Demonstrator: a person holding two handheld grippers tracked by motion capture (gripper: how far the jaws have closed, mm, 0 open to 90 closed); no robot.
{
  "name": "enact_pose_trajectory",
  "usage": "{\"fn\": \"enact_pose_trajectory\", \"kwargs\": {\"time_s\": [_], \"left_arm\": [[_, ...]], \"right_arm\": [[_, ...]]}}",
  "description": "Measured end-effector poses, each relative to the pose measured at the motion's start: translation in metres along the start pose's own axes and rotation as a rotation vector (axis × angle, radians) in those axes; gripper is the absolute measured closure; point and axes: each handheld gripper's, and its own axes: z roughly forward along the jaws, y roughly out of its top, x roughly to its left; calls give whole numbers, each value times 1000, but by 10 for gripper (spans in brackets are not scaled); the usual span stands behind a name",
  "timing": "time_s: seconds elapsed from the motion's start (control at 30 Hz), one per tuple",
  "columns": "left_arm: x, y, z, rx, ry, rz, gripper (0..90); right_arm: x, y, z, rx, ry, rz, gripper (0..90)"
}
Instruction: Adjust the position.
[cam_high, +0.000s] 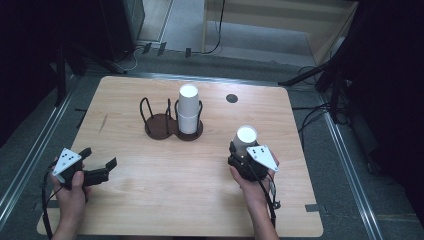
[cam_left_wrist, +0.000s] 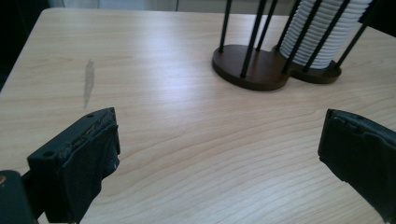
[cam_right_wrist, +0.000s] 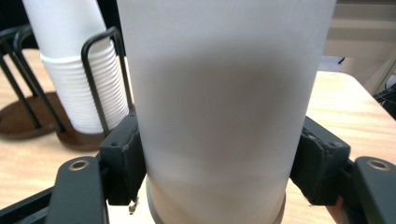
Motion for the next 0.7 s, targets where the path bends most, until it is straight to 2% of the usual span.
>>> {"fn": "enact_pose_trajectory", "kwargs": {"time_s": [0.07, 0.23, 0.53, 0.7], "left_arm": [[-7, 4, 2, -3, -9, 2, 0], [-24, 11, 7, 9, -31, 35, 0], [-59, 36, 18, 12, -140, 65, 0], [-75, 51, 28, 25, -196, 84, 0]], "right_arm": [[0, -2, 0, 1, 2, -4, 288], [3, -7, -3, 14, 12, -35, 288], [8, -13, -4, 16, 4, -86, 288], [17, -18, -3, 28, 22, -98, 288]]}}
